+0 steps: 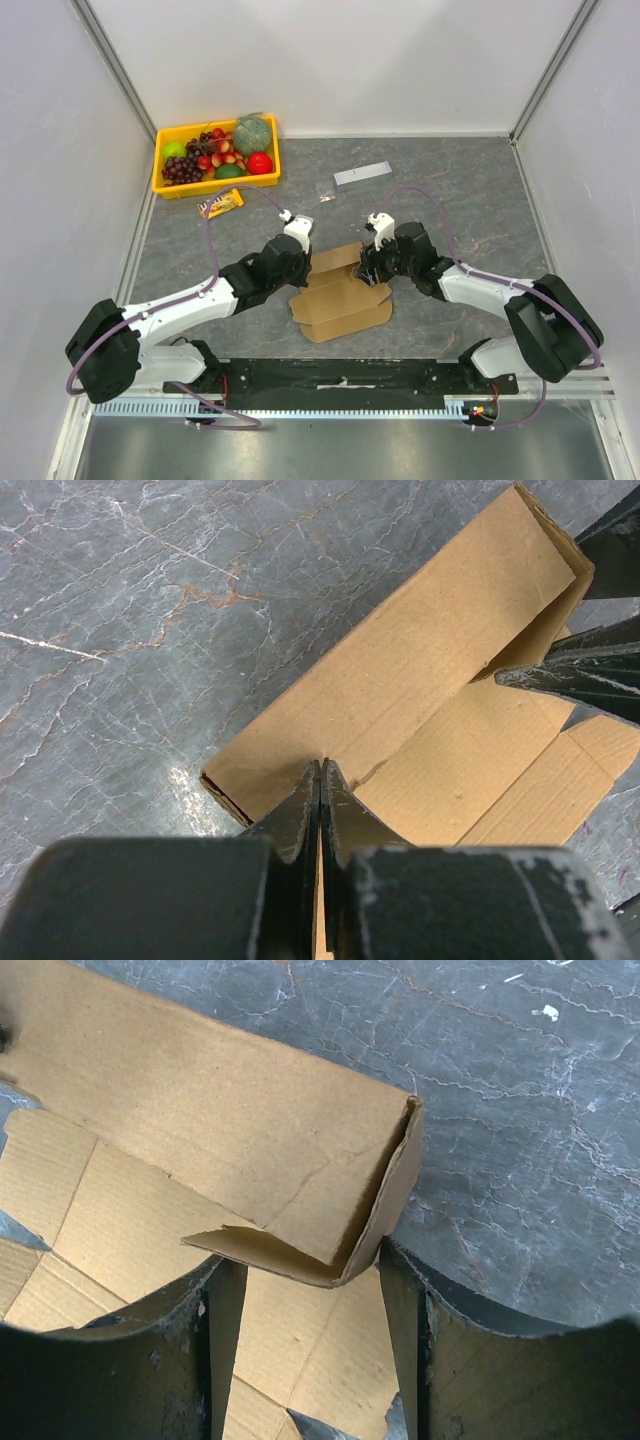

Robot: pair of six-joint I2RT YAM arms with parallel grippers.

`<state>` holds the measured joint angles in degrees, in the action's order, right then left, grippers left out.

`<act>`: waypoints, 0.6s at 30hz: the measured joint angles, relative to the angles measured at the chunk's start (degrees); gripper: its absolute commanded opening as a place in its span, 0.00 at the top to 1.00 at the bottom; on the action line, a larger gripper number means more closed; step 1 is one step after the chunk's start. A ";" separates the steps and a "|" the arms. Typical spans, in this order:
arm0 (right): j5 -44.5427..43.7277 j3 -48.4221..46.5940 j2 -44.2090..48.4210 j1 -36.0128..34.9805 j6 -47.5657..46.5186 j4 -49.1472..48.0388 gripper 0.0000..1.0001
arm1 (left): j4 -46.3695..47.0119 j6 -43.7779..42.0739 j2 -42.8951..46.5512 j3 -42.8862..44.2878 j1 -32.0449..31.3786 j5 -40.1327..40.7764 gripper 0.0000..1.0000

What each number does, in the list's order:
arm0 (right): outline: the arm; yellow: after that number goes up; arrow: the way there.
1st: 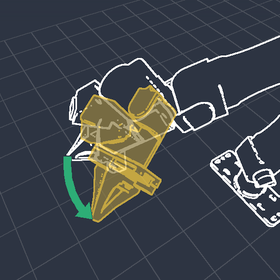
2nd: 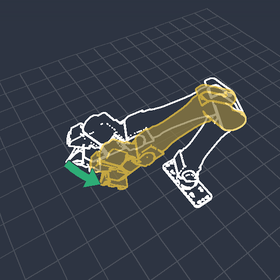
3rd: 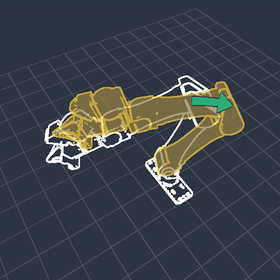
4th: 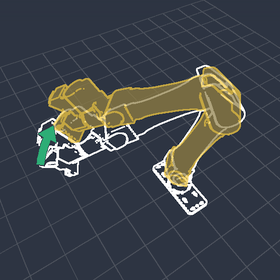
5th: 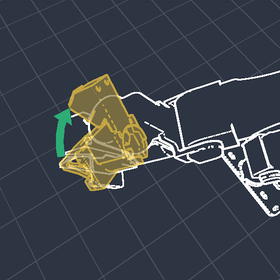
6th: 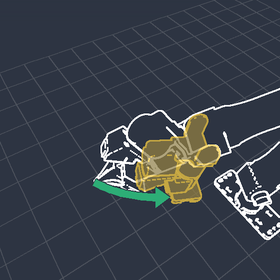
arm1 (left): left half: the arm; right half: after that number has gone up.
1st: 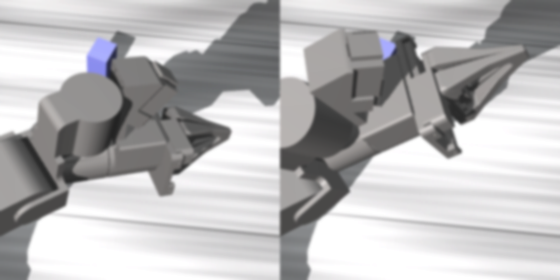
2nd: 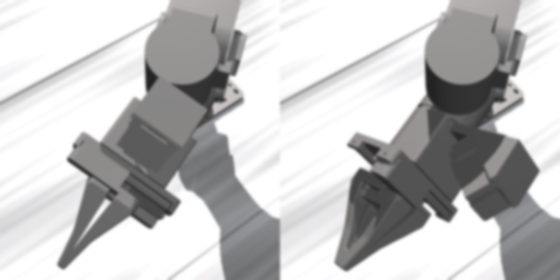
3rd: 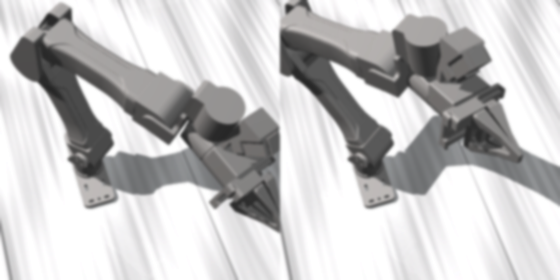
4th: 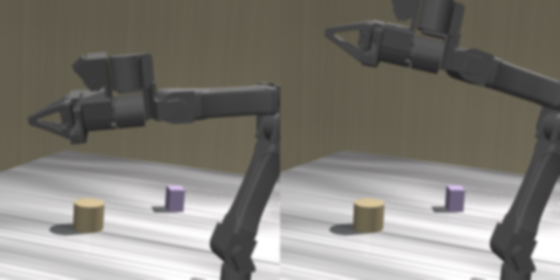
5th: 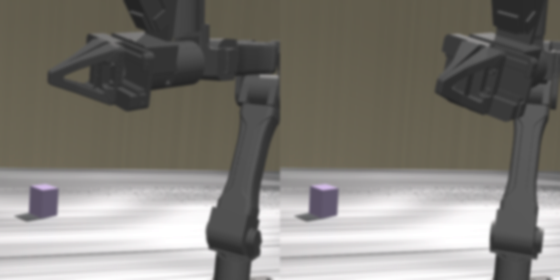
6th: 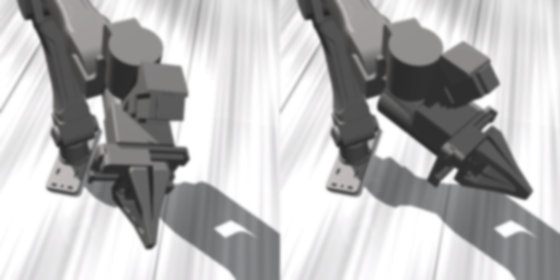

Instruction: Fold the paper box

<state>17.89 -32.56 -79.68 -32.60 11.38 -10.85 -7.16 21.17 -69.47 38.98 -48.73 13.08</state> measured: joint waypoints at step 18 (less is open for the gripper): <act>-1.88 4.98 -0.76 -0.61 0.81 -10.21 0.37 | -0.11 0.02 -1.14 1.29 0.00 -0.81 0.94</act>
<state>16.01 -27.57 -80.44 -33.21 12.19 -21.06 -7.27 21.19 -70.61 40.27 -48.73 12.27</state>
